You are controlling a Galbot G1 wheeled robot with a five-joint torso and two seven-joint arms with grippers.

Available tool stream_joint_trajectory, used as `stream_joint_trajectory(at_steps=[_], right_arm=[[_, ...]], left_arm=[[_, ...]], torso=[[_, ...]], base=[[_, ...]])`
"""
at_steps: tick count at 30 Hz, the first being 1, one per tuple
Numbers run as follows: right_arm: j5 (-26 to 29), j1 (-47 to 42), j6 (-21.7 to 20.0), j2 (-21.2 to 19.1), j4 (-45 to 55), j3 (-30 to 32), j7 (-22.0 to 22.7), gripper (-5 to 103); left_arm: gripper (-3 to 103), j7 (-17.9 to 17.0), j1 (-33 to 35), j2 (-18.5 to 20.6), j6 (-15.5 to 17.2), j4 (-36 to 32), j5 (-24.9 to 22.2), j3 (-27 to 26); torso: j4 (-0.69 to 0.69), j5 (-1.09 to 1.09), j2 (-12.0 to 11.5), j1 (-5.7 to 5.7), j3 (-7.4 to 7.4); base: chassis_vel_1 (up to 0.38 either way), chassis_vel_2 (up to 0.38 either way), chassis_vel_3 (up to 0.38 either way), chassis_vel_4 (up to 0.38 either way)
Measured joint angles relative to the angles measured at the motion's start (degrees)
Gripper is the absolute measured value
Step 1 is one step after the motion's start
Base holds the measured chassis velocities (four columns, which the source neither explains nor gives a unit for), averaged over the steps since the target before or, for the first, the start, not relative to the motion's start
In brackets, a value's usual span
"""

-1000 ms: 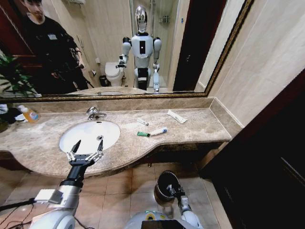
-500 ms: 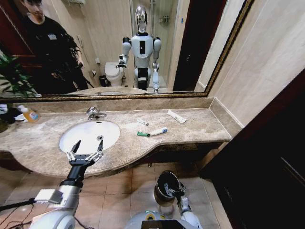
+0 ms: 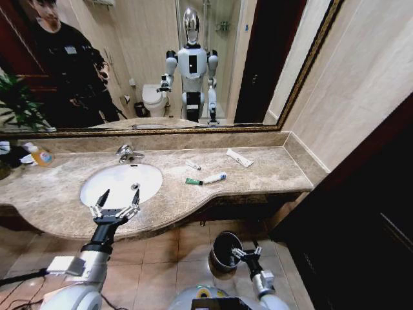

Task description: Pick up the trash from the sink and place it in the trash bin.

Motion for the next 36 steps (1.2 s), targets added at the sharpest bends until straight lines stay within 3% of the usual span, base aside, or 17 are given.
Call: stream_joint_trajectory(at_steps=[5, 10, 14, 17, 18, 27, 36], right_arm=[[0.26, 1.36, -4.29, 0.03, 7.20, 0.21, -0.64, 100], [-0.07, 9.50, -10.34, -0.58, 9.87, 0.35, 0.08, 100], [3.26, 16.65, -17.99, -4.86, 11.07, -0.34, 1.54, 100], [4.56, 20.40, -20.20, -7.87, 10.19, -0.90, 1.96, 100], [6.32, 24.38, -21.77, -10.72, 8.27, -1.61, 2.15, 100], [15.78, 43.24, -25.02, -19.04, -7.06, -7.76, 3.01, 100], [18.86, 58.60, -26.35, -19.92, -22.08, -14.21, 2.10, 100]], left_arm=[[100, 0.00, 0.00, 0.00, 0.00, 0.01, 0.00, 0.00], [100, 0.00, 0.00, 0.00, 0.00, 0.00, 0.00, 0.00], [100, 0.00, 0.00, 0.00, 0.00, 0.01, 0.00, 0.00], [100, 0.00, 0.00, 0.00, 0.00, 0.00, 0.00, 0.00], [100, 0.00, 0.00, 0.00, 0.00, 0.00, 0.00, 0.00], [100, 0.00, 0.00, 0.00, 0.00, 0.00, 0.00, -0.01], [100, 0.01, 0.00, 0.00, 0.00, 0.00, 0.00, 0.00]], torso=[[-0.01, 0.00, 0.00, 0.00, 0.00], [0.00, 0.01, 0.00, 0.00, 0.00], [0.00, 0.01, -0.01, 0.01, 0.01], [0.01, 0.00, 0.00, 0.00, 0.01], [0.00, 0.02, 0.00, 0.00, 0.01], [0.01, 0.03, -0.01, 0.01, 0.02], [0.01, 0.02, -0.01, 0.01, 0.01]], base=[[0.000, 0.000, 0.000, 0.000], [0.000, 0.000, 0.000, 0.000], [0.000, 0.000, 0.000, 0.000], [0.000, 0.000, 0.000, 0.000], [0.000, 0.000, 0.000, 0.000], [0.000, 0.000, 0.000, 0.000], [0.000, 0.000, 0.000, 0.000]])
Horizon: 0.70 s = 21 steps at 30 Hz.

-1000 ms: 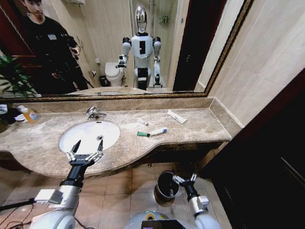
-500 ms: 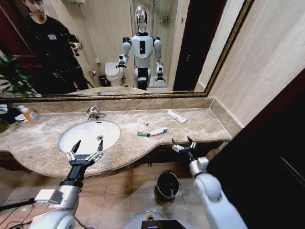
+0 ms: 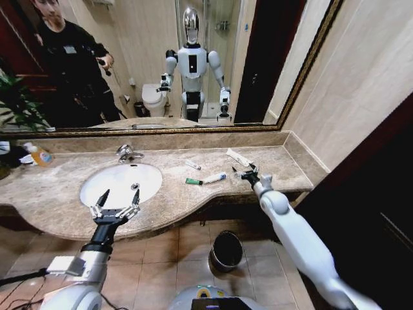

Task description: Pick up the trash from the sink and place it in the trash bin.

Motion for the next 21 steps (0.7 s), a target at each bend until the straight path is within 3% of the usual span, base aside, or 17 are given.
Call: stream_joint_trajectory(at_steps=[9, 21], right_arm=[[-0.66, 8.91, 0.21, 2.94, -12.56, -2.16, -0.20, 100], [0.78, 10.36, -1.30, 4.47, -16.61, -0.41, -0.96, 100]], left_arm=[[100, -0.01, 0.00, 0.00, 0.00, 0.00, 0.00, 0.00], [100, -0.01, 0.00, 0.00, 0.00, 0.00, 0.00, 0.00]], torso=[[0.00, -0.01, 0.00, 0.00, 0.00], [-0.01, -0.02, 0.00, -0.01, -0.01]], base=[[0.000, 0.000, 0.000, 0.000], [0.000, 0.000, 0.000, 0.000]])
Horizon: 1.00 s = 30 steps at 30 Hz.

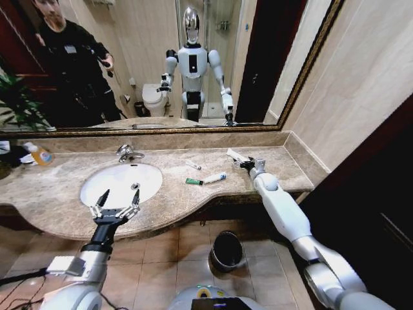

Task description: Pick up the trash from the sink and place it in the trash bin.

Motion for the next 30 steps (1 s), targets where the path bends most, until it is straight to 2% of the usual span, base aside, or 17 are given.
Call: stream_joint_trajectory(at_steps=[11, 12, 13, 15, 16, 19, 20, 22, 25, 27, 28, 30], right_arm=[[-1.47, -0.36, -0.64, 0.13, -0.85, 0.99, -2.63, 103], [-1.83, -0.54, -0.93, 0.28, -0.87, 1.30, -3.47, 97], [-1.98, -0.65, -1.08, 0.41, -0.87, 1.46, -3.84, 97], [-2.29, -0.81, -1.12, 0.64, -0.89, 1.52, -4.36, 87], [-2.29, -0.81, -1.12, 0.64, -0.89, 1.52, -4.36, 87], [-2.67, -0.85, -0.71, 1.02, -1.34, 1.62, -5.57, 71], [-2.67, -0.85, -0.71, 1.02, -1.34, 1.62, -5.57, 71], [-2.99, -0.85, -0.40, 1.37, -1.60, 1.68, -5.86, 60], [-3.13, -0.86, -0.27, 1.58, -1.61, 1.68, -5.80, 54], [-3.50, -1.08, -0.18, 1.91, -1.48, 1.67, -5.58, 43], [-3.50, -1.08, -0.18, 1.91, -1.48, 1.67, -5.58, 43], [-3.66, -1.46, -0.16, 2.21, -0.80, 1.61, -5.07, 33]], left_arm=[[100, 0.00, 0.00, 0.00, 0.00, 0.00, 0.00, 0.00], [100, 0.00, 0.00, 0.00, 0.00, 0.00, 0.00, 0.00], [100, 0.00, 0.00, 0.00, 0.00, 0.00, 0.00, 0.00], [100, 0.00, 0.00, 0.00, 0.00, 0.00, 0.00, 0.00], [100, 0.00, 0.00, 0.00, 0.00, 0.00, 0.00, 0.00], [100, 0.00, 0.00, 0.00, 0.00, 0.00, 0.00, 0.00], [100, 0.00, 0.00, 0.00, 0.00, 0.00, 0.00, 0.00], [100, 0.00, 0.00, 0.00, 0.00, 0.00, 0.00, 0.00], [100, 0.00, 0.00, 0.00, 0.00, 0.00, 0.00, 0.00], [100, 0.00, 0.00, 0.00, 0.00, 0.00, 0.00, 0.00], [100, 0.00, 0.00, 0.00, 0.00, 0.00, 0.00, 0.00], [100, 0.00, 0.00, 0.00, 0.00, 0.00, 0.00, 0.00]], torso=[[0.00, 0.01, 0.00, 0.00, 0.00], [0.00, 0.01, 0.00, 0.00, 0.00], [0.00, 0.00, 0.00, 0.00, 0.00], [0.00, 0.00, 0.00, 0.00, 0.00], [0.00, 0.00, 0.00, 0.00, 0.00], [0.00, 0.00, 0.01, 0.00, 0.00], [0.00, 0.00, 0.01, 0.00, 0.00], [0.00, 0.00, 0.01, 0.00, 0.00], [0.00, 0.00, 0.01, 0.00, 0.00], [0.00, 0.00, 0.01, 0.00, 0.00], [0.00, 0.00, 0.01, 0.00, 0.00], [0.00, 0.00, 0.01, 0.00, 0.00]], base=[[0.000, 0.000, 0.000, 0.000], [0.000, 0.000, 0.000, 0.000], [0.000, 0.000, 0.000, 0.000], [0.000, 0.000, 0.000, 0.000], [0.000, 0.000, 0.000, 0.000], [0.000, 0.000, 0.000, 0.000], [0.000, 0.000, 0.000, 0.000], [0.000, 0.000, 0.000, 0.000], [0.000, 0.000, 0.000, 0.000], [0.000, 0.000, 0.000, 0.000], [0.000, 0.000, 0.000, 0.000], [0.000, 0.000, 0.000, 0.000]])
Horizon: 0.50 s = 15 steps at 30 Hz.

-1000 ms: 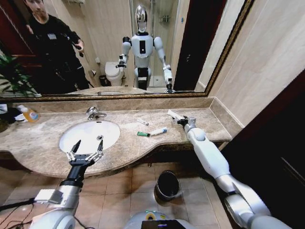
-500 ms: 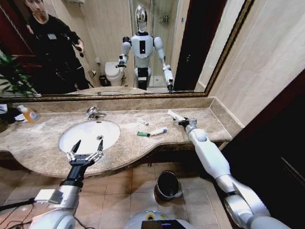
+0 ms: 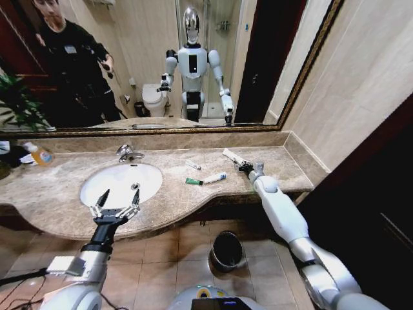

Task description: Pick up the trash from the sink and place it in the trash bin.

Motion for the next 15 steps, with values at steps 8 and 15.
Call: stream_joint_trajectory(at_steps=[8, 15], right_arm=[[0.12, -0.96, -0.02, -0.27, 2.67, -0.09, 1.38, 3], [1.42, -4.15, -0.29, -1.81, 9.32, 0.68, 2.73, 0]], left_arm=[[100, 0.00, 0.00, 0.00, 0.00, 0.00, 0.00, 0.00], [100, 0.00, 0.00, 0.00, 0.00, 0.00, 0.00, 0.00]], torso=[[0.00, 0.00, 0.00, 0.00, 0.00], [0.00, 0.00, 0.00, 0.00, 0.00]], base=[[0.000, 0.000, 0.000, 0.000], [0.000, 0.000, 0.000, 0.000]])
